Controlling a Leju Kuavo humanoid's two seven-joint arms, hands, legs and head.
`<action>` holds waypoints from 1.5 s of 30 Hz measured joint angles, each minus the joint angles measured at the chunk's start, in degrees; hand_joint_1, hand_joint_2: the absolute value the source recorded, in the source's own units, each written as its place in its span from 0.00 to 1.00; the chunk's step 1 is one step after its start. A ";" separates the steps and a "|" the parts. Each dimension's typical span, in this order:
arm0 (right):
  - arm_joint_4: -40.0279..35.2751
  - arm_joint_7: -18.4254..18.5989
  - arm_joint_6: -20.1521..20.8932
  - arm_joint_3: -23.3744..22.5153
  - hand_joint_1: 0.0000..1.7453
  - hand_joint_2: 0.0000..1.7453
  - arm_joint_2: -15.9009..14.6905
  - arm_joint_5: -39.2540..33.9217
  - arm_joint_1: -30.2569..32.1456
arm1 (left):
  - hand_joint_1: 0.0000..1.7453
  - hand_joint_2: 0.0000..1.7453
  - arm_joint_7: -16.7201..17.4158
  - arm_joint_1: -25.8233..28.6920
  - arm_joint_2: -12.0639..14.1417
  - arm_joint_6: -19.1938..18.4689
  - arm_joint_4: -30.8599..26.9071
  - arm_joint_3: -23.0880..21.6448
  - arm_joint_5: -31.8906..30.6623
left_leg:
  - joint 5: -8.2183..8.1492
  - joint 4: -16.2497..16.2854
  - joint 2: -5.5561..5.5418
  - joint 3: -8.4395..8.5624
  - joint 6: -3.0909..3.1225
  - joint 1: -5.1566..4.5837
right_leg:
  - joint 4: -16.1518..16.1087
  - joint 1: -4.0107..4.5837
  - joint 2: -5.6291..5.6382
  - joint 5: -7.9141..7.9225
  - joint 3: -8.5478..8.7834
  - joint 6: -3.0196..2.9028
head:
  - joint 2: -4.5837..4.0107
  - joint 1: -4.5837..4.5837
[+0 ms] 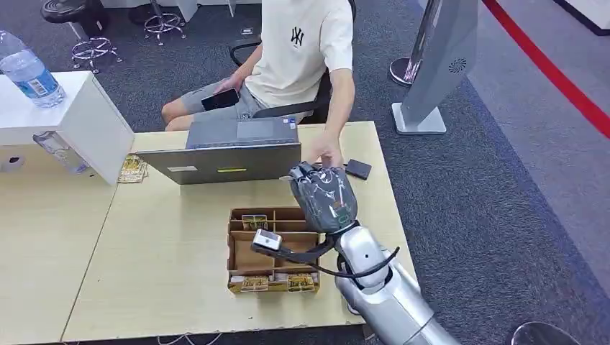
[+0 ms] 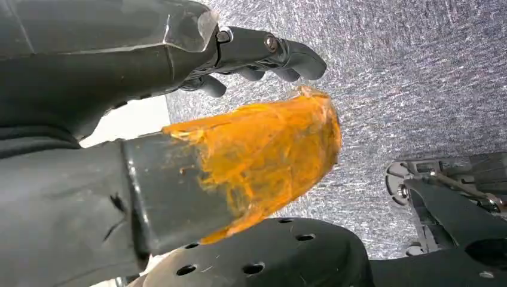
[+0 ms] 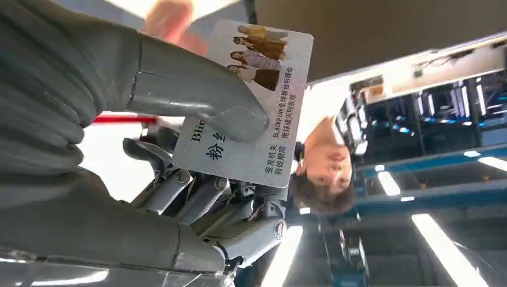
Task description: Pass the card to the sensor for recognition and then transmit it.
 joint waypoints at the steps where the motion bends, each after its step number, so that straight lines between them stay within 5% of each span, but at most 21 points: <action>1: -0.15 -0.75 0.00 -0.07 1.00 1.00 0.00 -1.90 0.39 | 0.00 0.00 0.00 0.00 0.00 0.04 0.00 -0.02 0.33 | 0.00 0.00 0.00 0.00 0.00 0.00 | 0.00 0.00 0.00 0.00 0.00 0.00 | 0.00 0.00; 8: -5.27 -6.56 2.81 -0.79 1.00 1.00 0.13 -19.25 5.47 | 0.00 0.00 -0.70 0.02 -0.02 0.50 0.00 -0.02 2.56 | -0.01 0.00 -0.01 -0.01 0.00 0.00 | -0.01 0.00 0.00 -0.01 -0.02 0.00 | 0.00 -0.02; 12: -11.53 -13.55 13.34 -2.25 1.00 1.00 0.13 -44.07 9.86 | 0.00 0.00 -1.51 0.11 -0.04 1.33 0.00 -0.02 4.83 | -0.01 0.00 -0.04 -0.04 0.00 0.00 | -0.01 0.00 -0.05 -0.02 -0.02 0.00 | 0.00 0.00; 15: -15.64 -15.13 18.07 -4.17 1.00 1.00 0.09 -51.25 13.10 | 0.00 0.00 -1.86 0.20 -0.04 1.70 0.00 -0.02 6.10 | -0.02 0.00 -0.04 -0.04 0.01 0.00 | -0.02 0.00 -0.04 -0.02 -0.02 0.00 | 0.00 -0.02; 21: -20.46 -17.64 24.81 -7.98 1.00 1.00 -1.03 -56.64 18.97 | 0.00 0.00 -2.54 0.36 -0.04 2.16 0.00 -0.02 8.33 | -0.02 0.00 -0.03 -0.03 0.01 -0.01 | -0.04 0.00 -0.05 -0.02 -0.02 0.00 | 0.00 0.00; 32: -24.24 -17.10 30.89 -15.55 1.00 1.00 -6.82 -58.91 28.14 | 0.00 0.00 -3.26 0.89 -0.02 2.89 0.00 0.00 11.98 | -0.08 0.00 -0.03 -0.04 0.04 -0.01 | -0.08 -0.01 -0.04 -0.03 -0.02 0.02 | 0.00 0.00; 41: -24.07 -16.20 32.72 -18.84 1.00 1.00 -9.40 -58.46 29.79 | 0.00 0.00 -3.58 0.93 -0.02 2.93 0.00 0.00 12.44 | -0.08 0.00 -0.01 -0.02 0.04 -0.01 | -0.07 0.00 -0.04 -0.03 -0.02 0.02 | 0.00 -0.02; 45: -22.71 -14.34 36.57 -19.50 1.00 1.00 -10.82 -58.87 29.75 | 0.00 0.00 -3.85 0.94 -0.02 2.97 0.00 0.00 13.12 | -0.08 0.00 -0.01 -0.03 0.04 -0.01 | -0.07 0.00 -0.04 -0.03 -0.01 0.02 | 0.00 -0.02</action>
